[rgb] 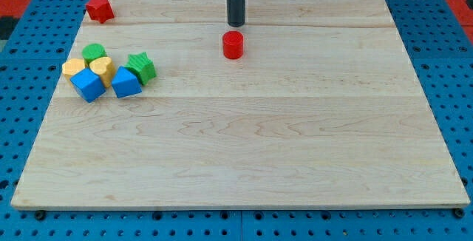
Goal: Move the red circle towards the bottom left of the board
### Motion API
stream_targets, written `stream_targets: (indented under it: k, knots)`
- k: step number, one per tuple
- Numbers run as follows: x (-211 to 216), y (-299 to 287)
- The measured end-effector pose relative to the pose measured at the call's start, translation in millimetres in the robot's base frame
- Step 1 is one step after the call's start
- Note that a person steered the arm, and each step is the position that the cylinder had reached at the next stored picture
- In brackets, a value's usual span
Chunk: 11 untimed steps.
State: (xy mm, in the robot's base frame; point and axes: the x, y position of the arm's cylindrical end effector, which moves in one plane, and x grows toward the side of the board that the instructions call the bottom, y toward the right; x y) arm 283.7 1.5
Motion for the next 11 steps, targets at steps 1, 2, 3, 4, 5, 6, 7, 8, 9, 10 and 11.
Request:
stream_targets:
  k: [1, 2, 3, 4, 5, 6, 7, 8, 9, 10, 11]
  knots:
    - [57, 0]
    - [104, -7]
    - [105, -7]
    - [95, 0]
    - [131, -10]
    - [181, -33]
    - [186, -26]
    - [148, -15]
    - [130, -24]
    - [156, -73]
    - [197, -127]
